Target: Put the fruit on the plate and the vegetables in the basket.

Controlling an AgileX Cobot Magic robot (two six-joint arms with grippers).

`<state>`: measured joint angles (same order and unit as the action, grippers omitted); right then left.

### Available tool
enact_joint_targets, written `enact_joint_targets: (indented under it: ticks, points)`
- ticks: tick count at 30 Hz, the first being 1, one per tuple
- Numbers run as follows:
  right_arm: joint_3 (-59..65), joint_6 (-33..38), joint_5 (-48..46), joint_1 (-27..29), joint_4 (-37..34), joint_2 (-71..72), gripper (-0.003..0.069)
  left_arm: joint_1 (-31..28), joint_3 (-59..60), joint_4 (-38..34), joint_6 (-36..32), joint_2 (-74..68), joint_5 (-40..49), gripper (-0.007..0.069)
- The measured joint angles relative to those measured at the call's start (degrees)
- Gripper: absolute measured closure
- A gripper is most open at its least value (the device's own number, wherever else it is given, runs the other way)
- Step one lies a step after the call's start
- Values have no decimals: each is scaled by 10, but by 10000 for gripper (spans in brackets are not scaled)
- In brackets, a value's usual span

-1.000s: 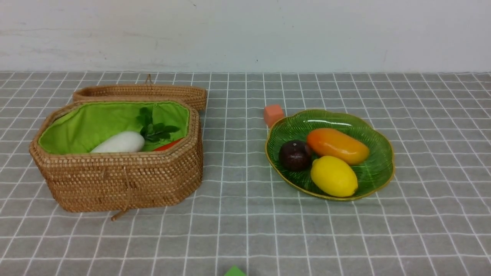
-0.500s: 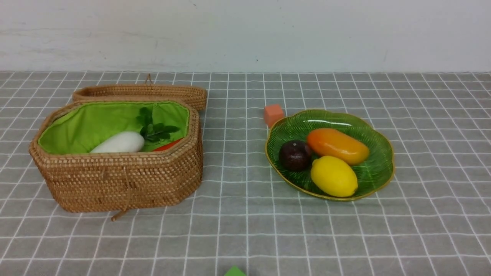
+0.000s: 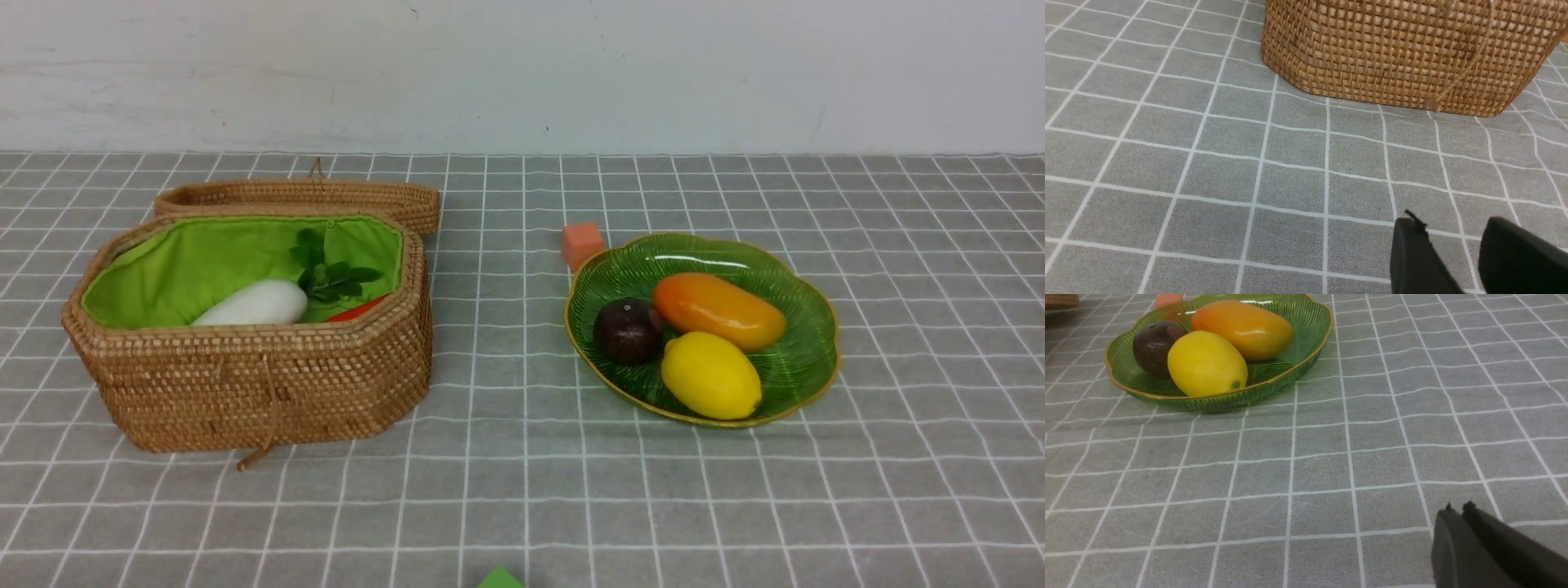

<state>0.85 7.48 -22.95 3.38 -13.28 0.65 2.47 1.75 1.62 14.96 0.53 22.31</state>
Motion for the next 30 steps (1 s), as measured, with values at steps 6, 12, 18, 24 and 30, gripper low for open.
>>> enact_joint_targets:
  ticks: [6,12,18,24,30]
  points:
    - [0,0,0,0,0,0,628,0,0,0,0,0,0,386]
    - [0,0,0,0,0,0,620,0,0,0,0,0,0,386]
    - [0,0,0,0,-1,0,612,0,0,0,0,0,0,386]
    - [0,0,0,0,-1,0,603,0,0,0,0,0,0,386]
    - [0,-1,0,0,-1,0,595,0,0,0,0,0,0,386]
